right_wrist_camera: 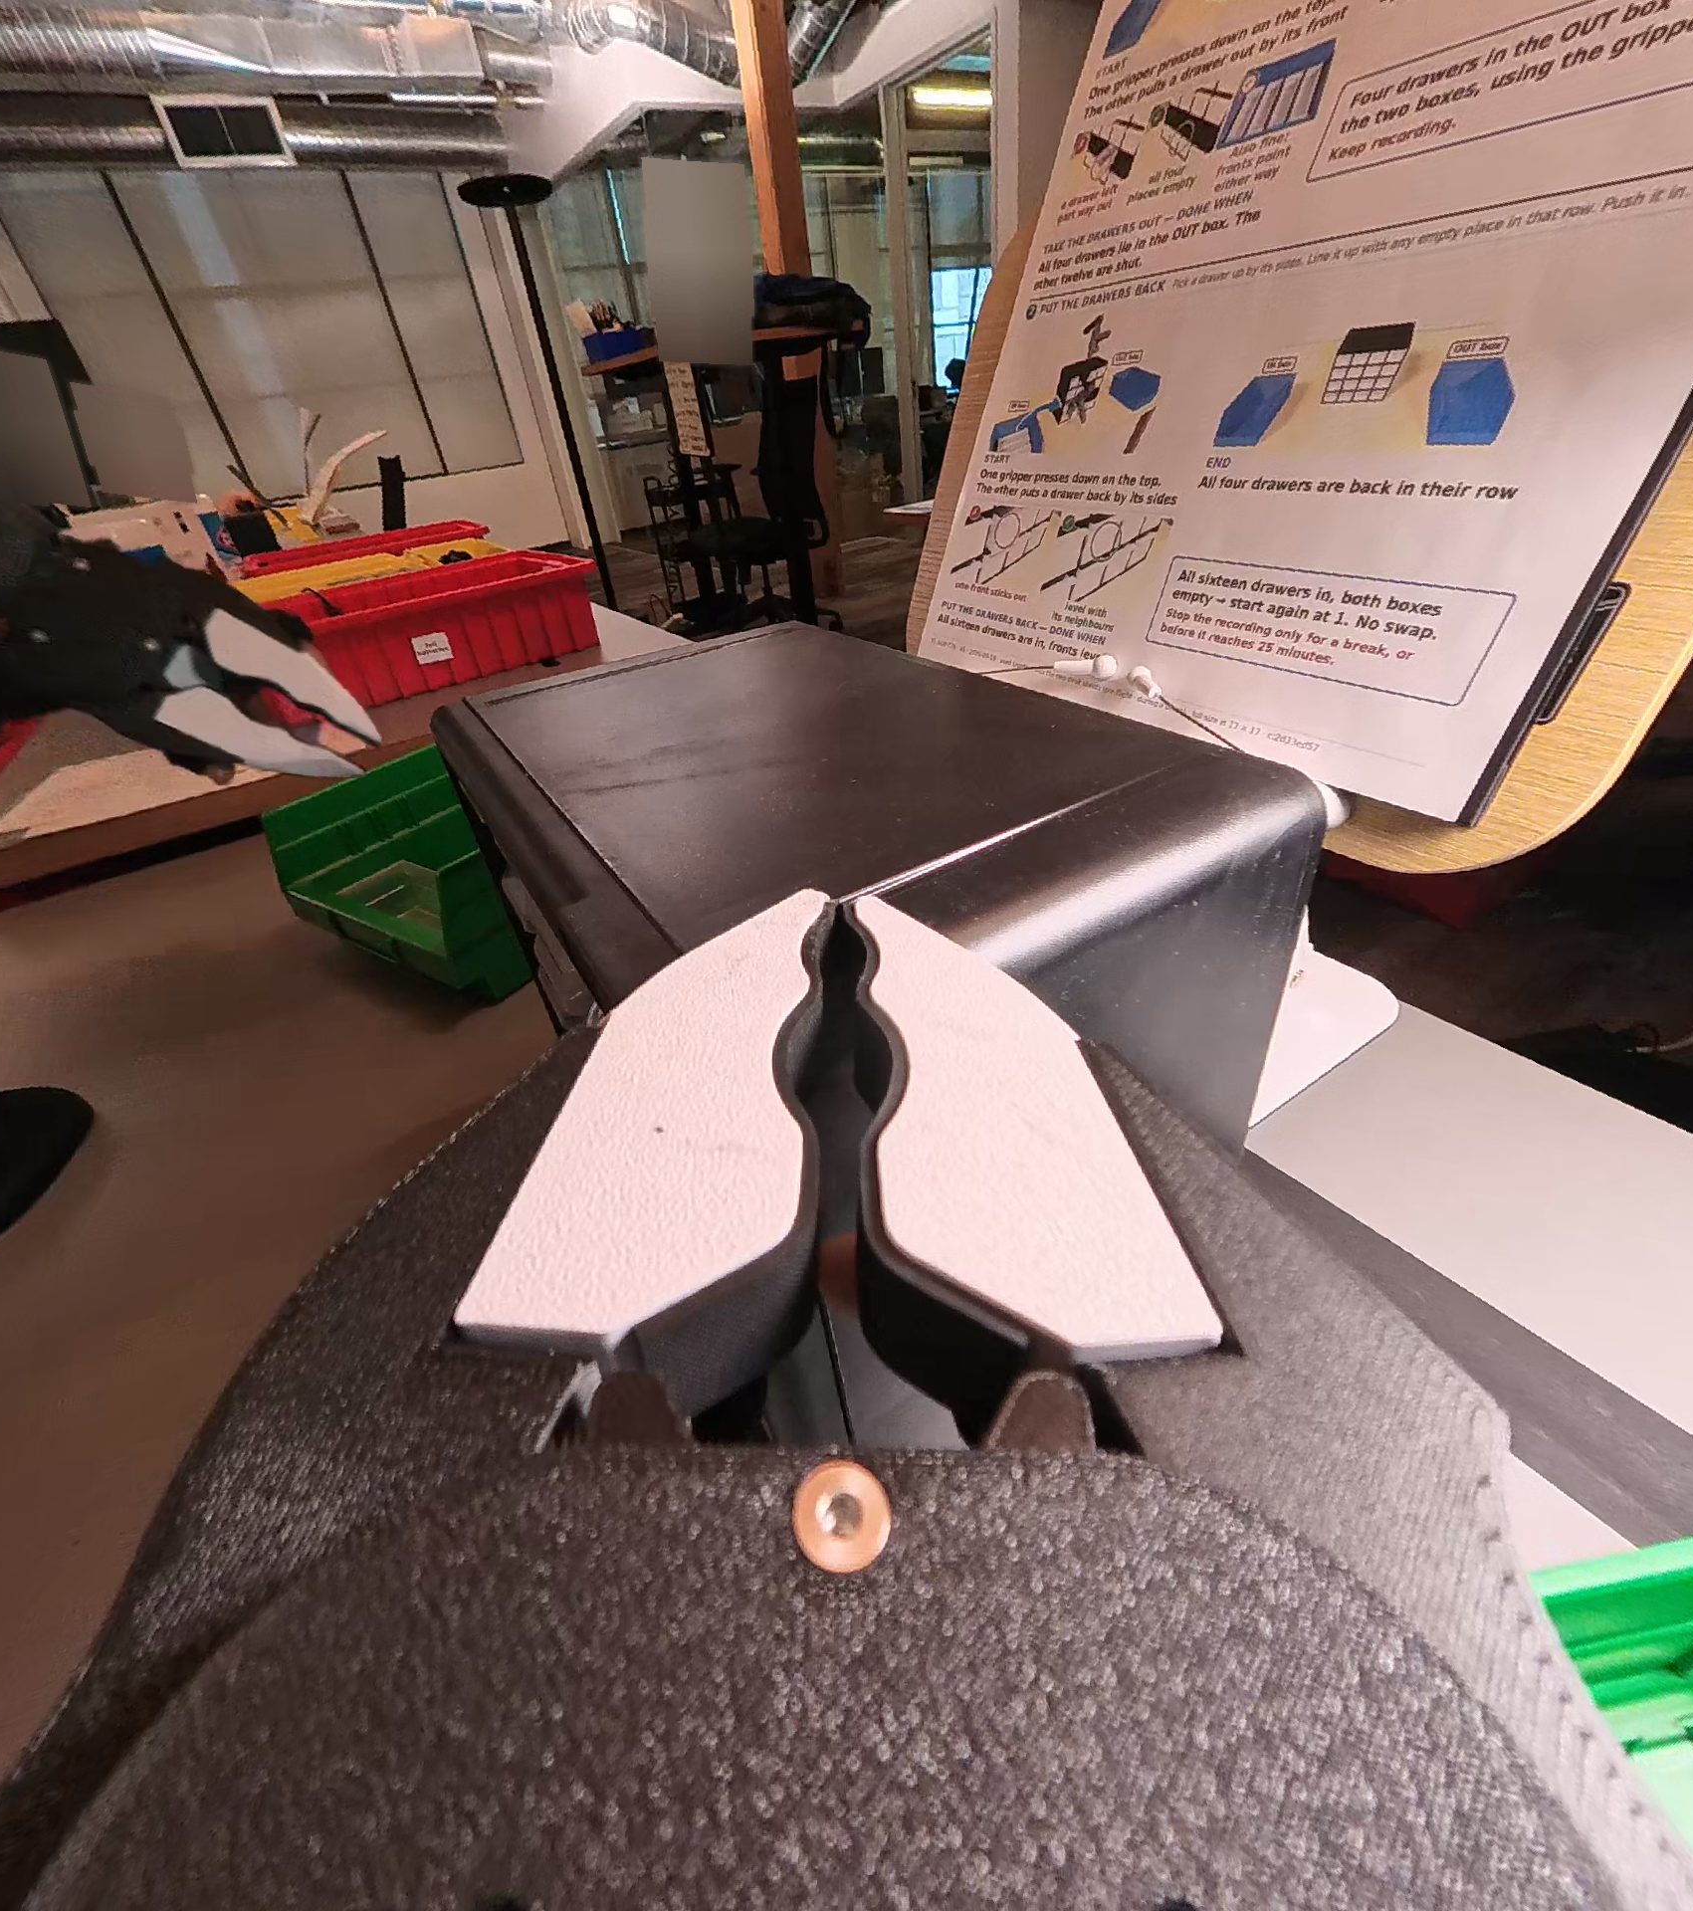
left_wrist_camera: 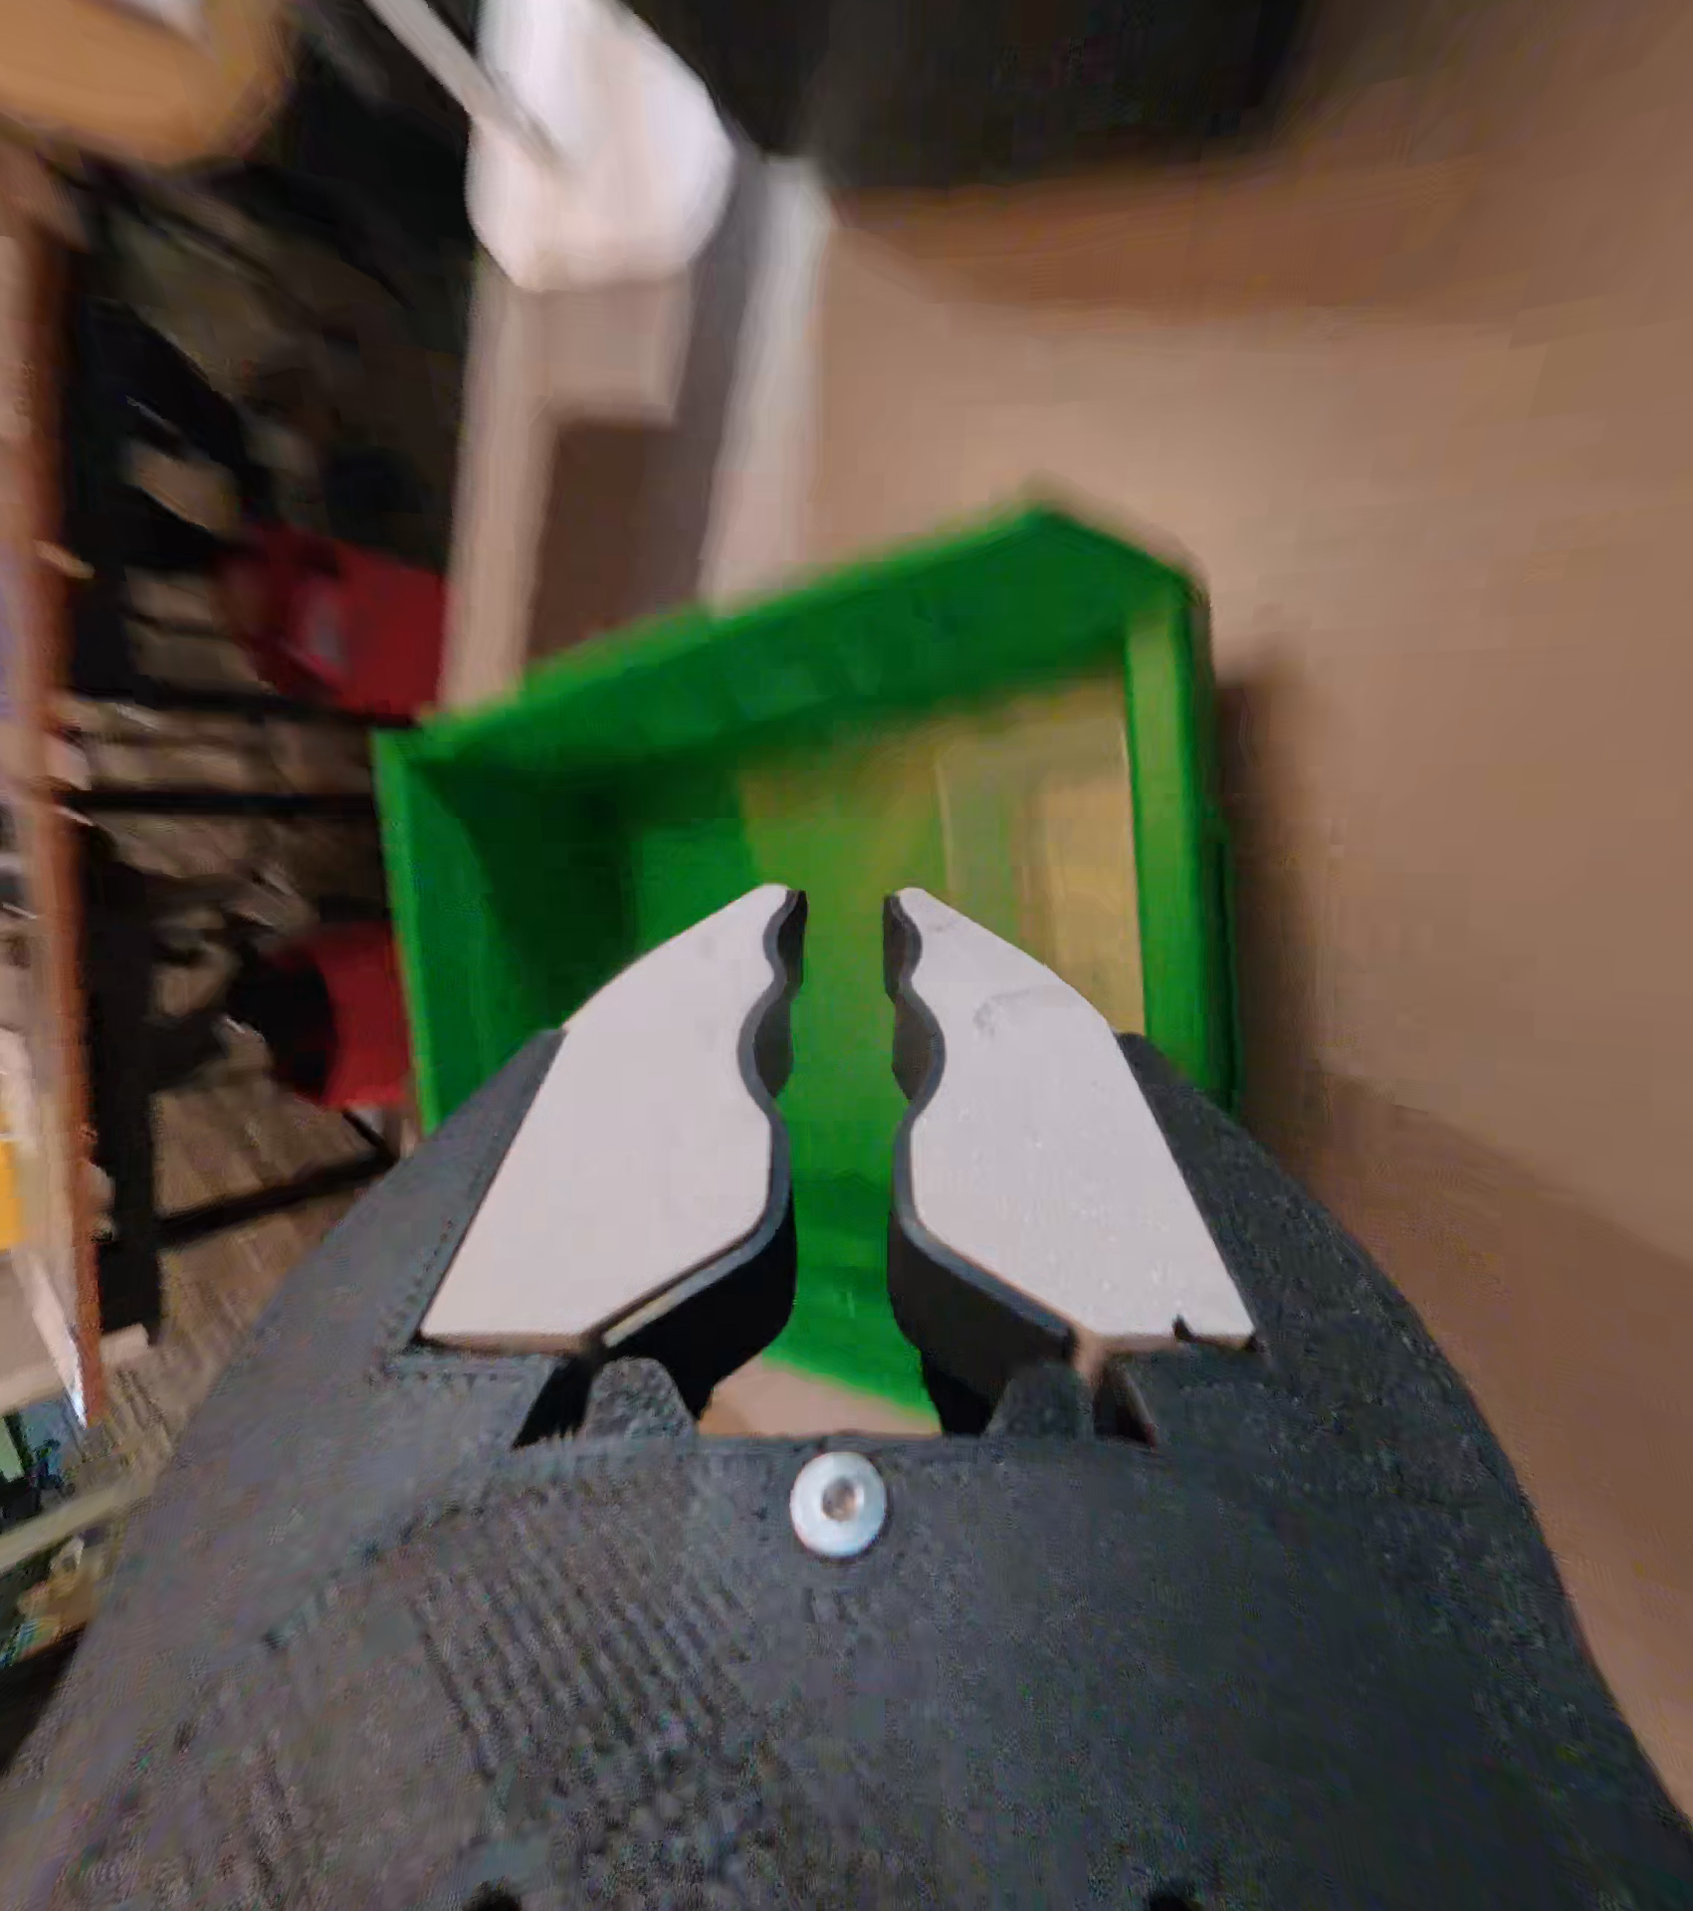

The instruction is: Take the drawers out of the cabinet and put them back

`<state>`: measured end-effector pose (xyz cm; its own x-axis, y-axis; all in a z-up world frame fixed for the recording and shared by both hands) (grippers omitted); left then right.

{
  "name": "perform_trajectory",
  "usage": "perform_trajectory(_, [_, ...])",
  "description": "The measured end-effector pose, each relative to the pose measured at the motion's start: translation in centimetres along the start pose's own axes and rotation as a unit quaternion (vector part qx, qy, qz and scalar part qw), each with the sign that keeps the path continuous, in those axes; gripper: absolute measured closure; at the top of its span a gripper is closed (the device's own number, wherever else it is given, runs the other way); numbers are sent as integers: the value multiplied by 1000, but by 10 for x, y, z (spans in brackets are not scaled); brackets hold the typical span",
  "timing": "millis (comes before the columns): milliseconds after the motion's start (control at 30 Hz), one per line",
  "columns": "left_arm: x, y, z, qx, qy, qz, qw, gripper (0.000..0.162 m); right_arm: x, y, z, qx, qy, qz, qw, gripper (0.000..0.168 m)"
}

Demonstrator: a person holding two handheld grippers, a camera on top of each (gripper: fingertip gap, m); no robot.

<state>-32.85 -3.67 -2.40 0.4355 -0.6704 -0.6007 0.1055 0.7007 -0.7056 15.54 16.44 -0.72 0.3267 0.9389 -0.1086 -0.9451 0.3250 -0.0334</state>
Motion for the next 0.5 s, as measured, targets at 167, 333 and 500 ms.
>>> perform_trajectory(167, [10, 19, -55, -182, 59, -160, 968, 144, 0, 0, -1, 4, 5, 2, 1000, 168])
perform_trajectory(333, [29, 45, -73, -313, 186, -248, 898, 141, 1, 0, -1, 10, 13, 7, 1000, 168])
perform_trajectory(500, [40, 62, -76, -372, 268, -298, 838, 137, 2, 0, -2, 14, 18, 14, 1000, 168])
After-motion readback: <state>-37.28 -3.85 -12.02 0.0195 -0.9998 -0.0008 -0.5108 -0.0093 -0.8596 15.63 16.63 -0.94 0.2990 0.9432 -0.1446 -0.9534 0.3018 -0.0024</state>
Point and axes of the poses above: each gripper's, where its closed fingertips meet, y out along the fingers, z out of its top, x = y × z across the jaws, the point moved 9 cm from there along -y, back along the fingers, and after that the axes turned 1 degree about -z, right-handed, at the moved point
